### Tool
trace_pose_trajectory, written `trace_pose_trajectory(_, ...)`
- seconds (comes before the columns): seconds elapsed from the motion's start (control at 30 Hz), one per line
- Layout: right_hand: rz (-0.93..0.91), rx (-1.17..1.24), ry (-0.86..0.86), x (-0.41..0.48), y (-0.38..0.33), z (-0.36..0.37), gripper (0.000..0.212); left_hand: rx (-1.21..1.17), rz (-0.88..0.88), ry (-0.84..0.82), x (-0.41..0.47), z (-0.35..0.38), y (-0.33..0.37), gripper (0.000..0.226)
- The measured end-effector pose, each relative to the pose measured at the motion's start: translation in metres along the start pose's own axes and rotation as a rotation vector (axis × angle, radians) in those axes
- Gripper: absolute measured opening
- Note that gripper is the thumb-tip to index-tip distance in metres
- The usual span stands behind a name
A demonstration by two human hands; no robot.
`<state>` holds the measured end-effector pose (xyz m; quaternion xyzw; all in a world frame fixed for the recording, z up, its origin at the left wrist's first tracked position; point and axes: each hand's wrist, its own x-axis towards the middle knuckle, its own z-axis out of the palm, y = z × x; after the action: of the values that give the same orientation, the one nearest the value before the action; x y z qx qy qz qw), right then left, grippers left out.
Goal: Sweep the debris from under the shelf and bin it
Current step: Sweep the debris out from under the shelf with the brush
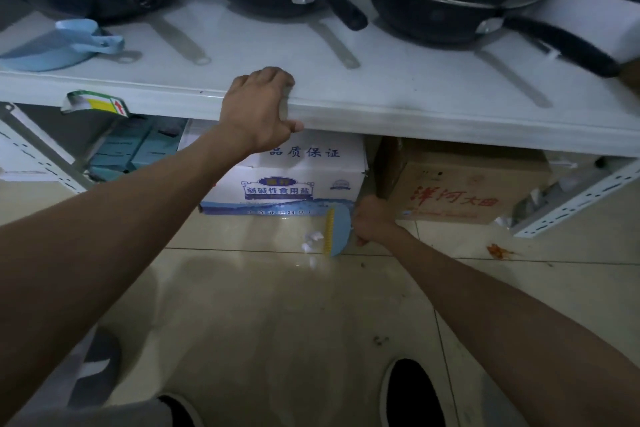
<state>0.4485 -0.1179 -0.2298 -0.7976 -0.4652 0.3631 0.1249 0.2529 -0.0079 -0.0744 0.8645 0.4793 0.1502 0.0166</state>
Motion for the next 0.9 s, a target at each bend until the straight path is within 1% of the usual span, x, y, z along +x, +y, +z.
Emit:
trace_pose_trajectory(0.17, 0.021, -0.145, -0.034, 0.001, -0.010, -0.021, 0.016, -0.035, 0.068, -0.019, 0.007, 0.005, 0.029, 0.073)
trace_pose_trajectory(0.2, 0.004, -0.193, -0.030, 0.000, -0.010, -0.025, 0.019, -0.038, 0.079, -0.021, 0.010, 0.006, 0.034, 0.074)
trace_pose_trajectory(0.27, -0.039, -0.305, -0.014, 0.001, -0.010, -0.035, 0.040, -0.055, 0.105, -0.031, 0.017, 0.010, 0.045, 0.076)
trace_pose_trajectory(0.33, -0.064, -0.370, -0.034, 0.000, -0.013, -0.043, 0.044, -0.074, 0.131, -0.042, 0.025, 0.013, 0.055, 0.078)
trace_pose_trajectory(0.4, -0.028, -0.402, -0.063, 0.000, -0.016, -0.051, 0.050, -0.078, 0.152, -0.053, 0.032, 0.015, 0.063, 0.079)
trace_pose_trajectory(0.47, 0.022, -0.357, -0.055, 0.001, -0.017, -0.057, 0.054, -0.081, 0.167, -0.059, 0.038, 0.017, 0.072, 0.081)
trace_pose_trajectory(0.53, 0.023, -0.298, 0.007, 0.007, -0.013, -0.061, 0.047, -0.095, 0.172, -0.068, 0.043, 0.021, 0.080, 0.082)
trace_pose_trajectory(0.67, -0.031, -0.261, 0.141, 0.023, -0.007, -0.067, 0.026, -0.128, 0.208, -0.070, 0.051, 0.029, 0.098, 0.083)
trace_pose_trajectory(0.8, -0.043, -0.239, 0.198, 0.035, -0.005, -0.064, 0.024, -0.138, 0.229, -0.064, 0.062, 0.036, 0.107, 0.085)
trace_pose_trajectory(0.9, -0.037, -0.205, 0.256, 0.044, -0.001, -0.059, 0.023, -0.123, 0.218, -0.115, 0.066, 0.041, 0.103, 0.089)
